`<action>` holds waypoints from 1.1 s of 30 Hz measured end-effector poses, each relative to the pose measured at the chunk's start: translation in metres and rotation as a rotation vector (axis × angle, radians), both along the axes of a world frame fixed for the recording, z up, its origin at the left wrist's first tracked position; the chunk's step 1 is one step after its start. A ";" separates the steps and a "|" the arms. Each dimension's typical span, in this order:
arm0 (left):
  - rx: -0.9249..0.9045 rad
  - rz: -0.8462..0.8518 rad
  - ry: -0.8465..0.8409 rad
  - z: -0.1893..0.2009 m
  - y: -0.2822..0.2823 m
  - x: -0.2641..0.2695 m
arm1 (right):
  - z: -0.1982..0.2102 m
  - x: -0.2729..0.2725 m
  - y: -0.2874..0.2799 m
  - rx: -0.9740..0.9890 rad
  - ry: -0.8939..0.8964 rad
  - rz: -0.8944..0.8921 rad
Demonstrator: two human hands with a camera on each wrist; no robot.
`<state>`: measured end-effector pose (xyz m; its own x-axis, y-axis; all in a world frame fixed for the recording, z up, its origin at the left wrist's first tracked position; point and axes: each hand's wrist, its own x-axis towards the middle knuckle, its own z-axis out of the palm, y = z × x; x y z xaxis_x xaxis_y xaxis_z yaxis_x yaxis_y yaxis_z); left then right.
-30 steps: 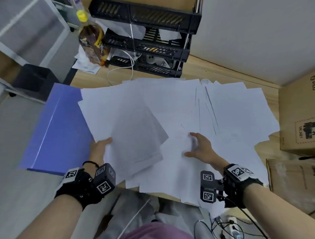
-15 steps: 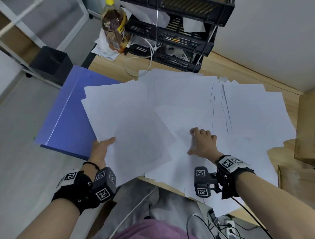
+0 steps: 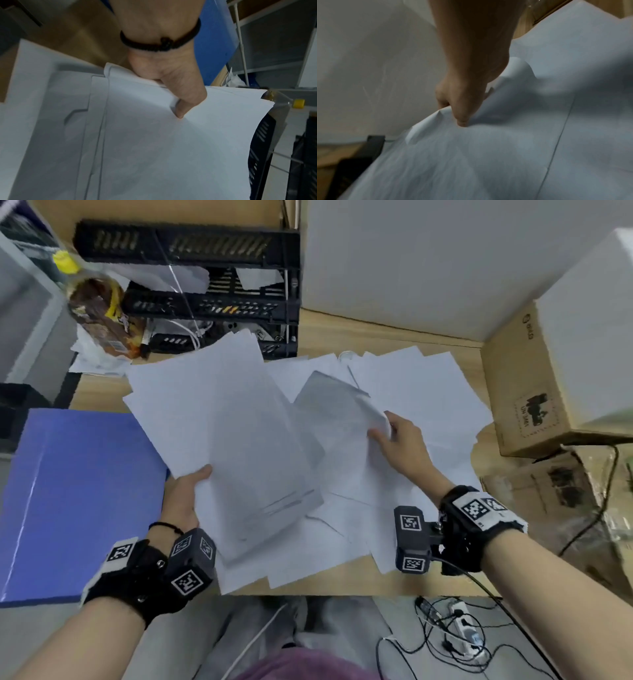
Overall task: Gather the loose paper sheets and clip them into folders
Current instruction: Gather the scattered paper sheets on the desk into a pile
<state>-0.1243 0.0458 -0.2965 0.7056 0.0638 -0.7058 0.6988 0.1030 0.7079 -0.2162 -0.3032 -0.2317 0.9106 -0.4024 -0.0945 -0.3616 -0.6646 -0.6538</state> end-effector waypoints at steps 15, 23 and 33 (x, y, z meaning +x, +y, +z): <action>0.262 -0.166 -0.010 -0.006 -0.028 -0.006 | 0.079 0.050 -0.022 0.500 -0.463 -0.456; 0.218 -0.383 0.047 0.002 -0.034 0.003 | 0.143 0.087 0.008 0.847 -0.643 -0.335; 0.193 -0.432 0.032 0.006 -0.005 -0.011 | 0.038 0.048 -0.003 1.098 -0.191 -0.829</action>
